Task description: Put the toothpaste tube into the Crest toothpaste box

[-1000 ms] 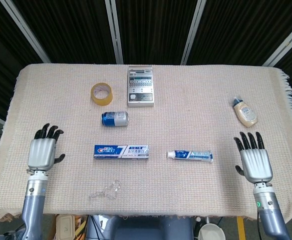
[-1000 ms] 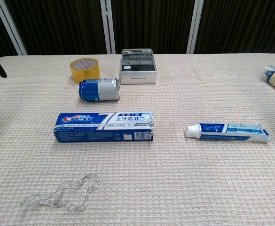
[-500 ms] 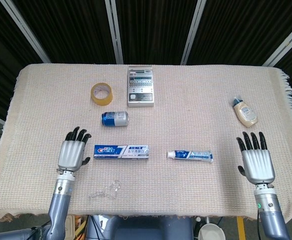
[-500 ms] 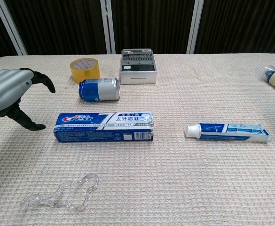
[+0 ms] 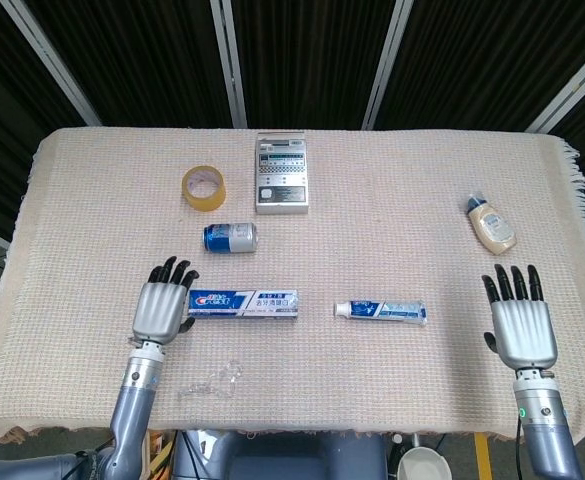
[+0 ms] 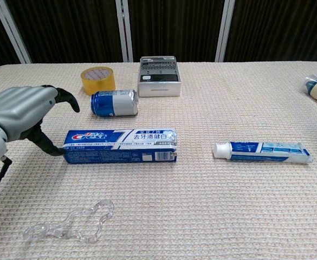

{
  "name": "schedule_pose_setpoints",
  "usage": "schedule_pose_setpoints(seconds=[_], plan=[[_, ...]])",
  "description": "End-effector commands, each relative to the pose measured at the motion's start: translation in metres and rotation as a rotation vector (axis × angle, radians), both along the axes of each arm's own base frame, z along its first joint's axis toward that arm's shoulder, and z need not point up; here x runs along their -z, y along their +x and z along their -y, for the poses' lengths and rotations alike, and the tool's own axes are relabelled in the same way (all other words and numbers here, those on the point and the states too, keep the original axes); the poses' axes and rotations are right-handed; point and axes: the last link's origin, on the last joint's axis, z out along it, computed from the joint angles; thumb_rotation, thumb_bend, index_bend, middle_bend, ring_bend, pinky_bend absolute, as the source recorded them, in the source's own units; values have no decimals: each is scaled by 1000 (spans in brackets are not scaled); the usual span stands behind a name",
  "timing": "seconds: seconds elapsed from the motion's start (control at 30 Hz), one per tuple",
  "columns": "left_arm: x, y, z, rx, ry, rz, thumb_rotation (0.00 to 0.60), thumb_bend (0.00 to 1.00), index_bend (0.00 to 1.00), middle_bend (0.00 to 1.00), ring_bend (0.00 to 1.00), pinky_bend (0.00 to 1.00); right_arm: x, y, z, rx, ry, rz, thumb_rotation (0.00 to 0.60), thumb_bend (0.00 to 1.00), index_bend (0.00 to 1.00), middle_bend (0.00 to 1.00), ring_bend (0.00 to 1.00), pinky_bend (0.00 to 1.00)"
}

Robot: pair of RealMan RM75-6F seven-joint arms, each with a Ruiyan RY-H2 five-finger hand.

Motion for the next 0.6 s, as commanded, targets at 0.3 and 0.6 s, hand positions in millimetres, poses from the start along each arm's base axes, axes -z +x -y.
schedule_pose_setpoints(seconds=[0.3,0.6], plan=[[22,12,-5,20,-27,-16,600,65,245,157,111,211,-6,-3,1,9,-8,-26,600,176,185,120,94,0],[38,26,-5,38,-38,-40,600,67,264,209,111,211,-14,-9,-2,24,-17,-63,600,177,185,120,94,0]])
